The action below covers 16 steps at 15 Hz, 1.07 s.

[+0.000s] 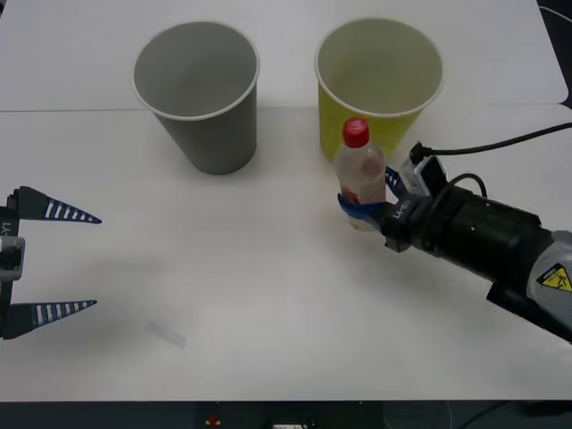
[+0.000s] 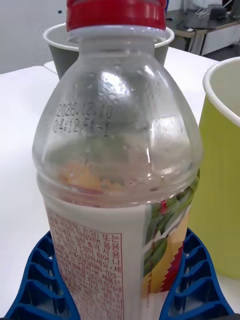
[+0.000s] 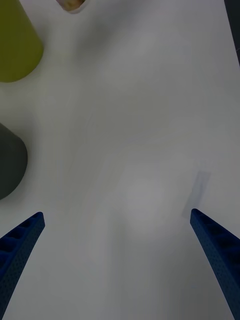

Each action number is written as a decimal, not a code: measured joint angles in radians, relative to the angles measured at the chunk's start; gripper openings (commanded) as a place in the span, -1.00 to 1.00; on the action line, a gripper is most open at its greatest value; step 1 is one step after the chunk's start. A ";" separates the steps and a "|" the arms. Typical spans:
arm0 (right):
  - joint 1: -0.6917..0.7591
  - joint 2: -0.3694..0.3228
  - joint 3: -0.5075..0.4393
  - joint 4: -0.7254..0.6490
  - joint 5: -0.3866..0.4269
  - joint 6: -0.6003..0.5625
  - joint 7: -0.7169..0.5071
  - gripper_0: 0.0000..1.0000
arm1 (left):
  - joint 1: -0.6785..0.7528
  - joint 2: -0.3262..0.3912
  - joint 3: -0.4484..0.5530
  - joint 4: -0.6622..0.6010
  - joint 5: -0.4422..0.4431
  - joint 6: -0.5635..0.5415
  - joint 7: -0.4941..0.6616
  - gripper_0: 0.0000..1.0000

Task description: Put the can into the green bin and the plastic bottle into the gray bin

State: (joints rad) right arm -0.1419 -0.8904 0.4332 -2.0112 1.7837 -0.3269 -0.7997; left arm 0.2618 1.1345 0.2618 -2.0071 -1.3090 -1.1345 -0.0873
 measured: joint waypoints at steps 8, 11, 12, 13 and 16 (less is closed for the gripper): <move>0.025 0.078 -0.375 -0.143 -0.120 -0.536 -0.217 -1.00 | 0.000 0.000 0.000 0.000 0.000 0.000 0.000 1.00; -0.023 0.129 -0.482 -0.219 -0.084 -0.735 -0.410 -1.00 | 0.000 0.000 0.000 0.000 0.000 0.000 0.000 1.00; -0.050 0.142 -0.495 -0.237 -0.071 -0.775 -0.467 -1.00 | 0.000 0.000 0.000 0.000 0.000 0.000 0.000 1.00; -0.078 0.152 -0.497 -0.248 -0.058 -0.799 -0.501 -1.00 | 0.000 0.000 0.000 0.000 0.000 0.000 0.000 1.00; -0.186 0.177 -0.477 -0.220 -0.039 -0.831 -0.522 -1.00 | 0.000 0.000 0.000 0.000 0.000 0.000 0.000 1.00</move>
State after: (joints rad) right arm -0.3274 -0.7135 -0.0439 -2.2307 1.7449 -1.1583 -1.3221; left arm 0.2618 1.1345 0.2618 -2.0071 -1.3090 -1.1345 -0.0873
